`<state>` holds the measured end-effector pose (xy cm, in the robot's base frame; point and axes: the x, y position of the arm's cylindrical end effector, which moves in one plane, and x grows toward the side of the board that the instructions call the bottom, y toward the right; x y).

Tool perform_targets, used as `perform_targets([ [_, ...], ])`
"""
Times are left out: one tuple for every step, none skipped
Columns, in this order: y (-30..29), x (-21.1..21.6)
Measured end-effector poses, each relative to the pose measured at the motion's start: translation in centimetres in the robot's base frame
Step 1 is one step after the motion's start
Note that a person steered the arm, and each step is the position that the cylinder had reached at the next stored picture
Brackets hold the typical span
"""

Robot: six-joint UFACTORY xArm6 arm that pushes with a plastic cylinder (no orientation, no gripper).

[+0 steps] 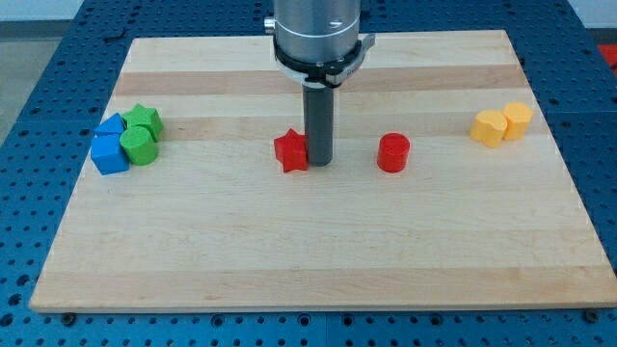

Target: Push red star to the bottom left

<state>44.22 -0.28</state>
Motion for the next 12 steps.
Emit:
perform_targets([
  [1.4, -1.3],
  [1.1, -3.5],
  [-2.4, -3.1],
  [-6.3, -0.1],
  [-10.5, 4.6],
  [-14.3, 7.6],
  [-14.3, 6.3],
  [-11.8, 2.9],
  [-6.9, 2.7],
  [-4.6, 4.3],
  [-5.1, 6.2],
  [-7.7, 8.5],
])
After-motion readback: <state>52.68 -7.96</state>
